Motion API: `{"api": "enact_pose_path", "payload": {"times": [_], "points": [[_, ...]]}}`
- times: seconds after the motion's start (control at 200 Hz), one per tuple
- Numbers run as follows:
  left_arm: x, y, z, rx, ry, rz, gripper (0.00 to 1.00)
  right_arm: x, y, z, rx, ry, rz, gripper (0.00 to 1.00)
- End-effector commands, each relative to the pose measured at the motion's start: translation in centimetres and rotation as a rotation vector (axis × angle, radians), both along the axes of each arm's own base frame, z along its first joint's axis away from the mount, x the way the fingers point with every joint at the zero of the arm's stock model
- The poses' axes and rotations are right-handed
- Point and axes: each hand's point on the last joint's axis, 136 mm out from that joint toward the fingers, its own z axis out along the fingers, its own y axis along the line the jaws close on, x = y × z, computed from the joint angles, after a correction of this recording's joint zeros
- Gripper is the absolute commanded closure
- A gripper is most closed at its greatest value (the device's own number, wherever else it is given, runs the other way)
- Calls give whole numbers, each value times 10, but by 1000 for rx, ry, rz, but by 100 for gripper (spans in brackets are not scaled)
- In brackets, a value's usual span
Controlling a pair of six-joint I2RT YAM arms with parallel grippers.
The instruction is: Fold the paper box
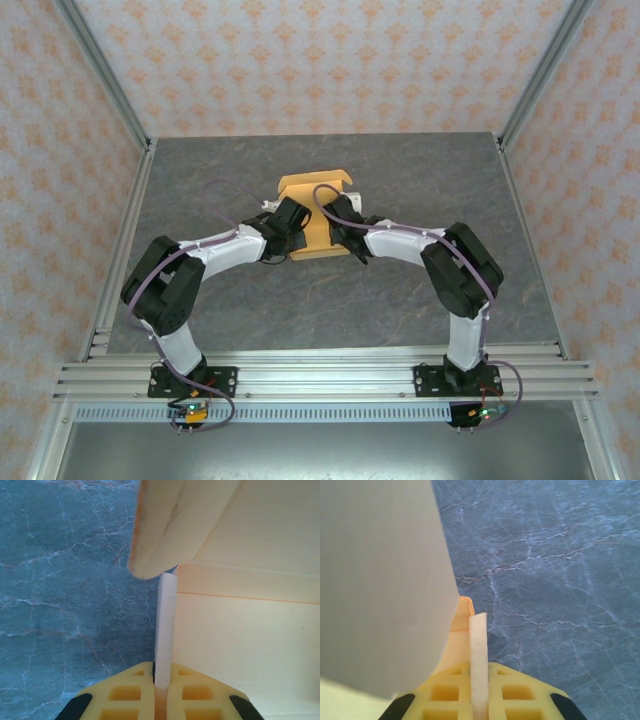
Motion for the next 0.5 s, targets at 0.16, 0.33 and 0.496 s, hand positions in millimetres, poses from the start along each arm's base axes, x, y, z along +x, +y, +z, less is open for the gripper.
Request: {"api": "enact_pose_path", "payload": {"times": [0.16,0.33,0.496], "points": [[5,12,6,35,-16,69,100,-2,-32,-1,-132,-59,-100,80],[5,16,3,61,-11,74,100,-14,-11,14,13,-6,-44,67],[5,16,3,61,-20,75,100,-26,-4,34,85,35,-19,66]]}}
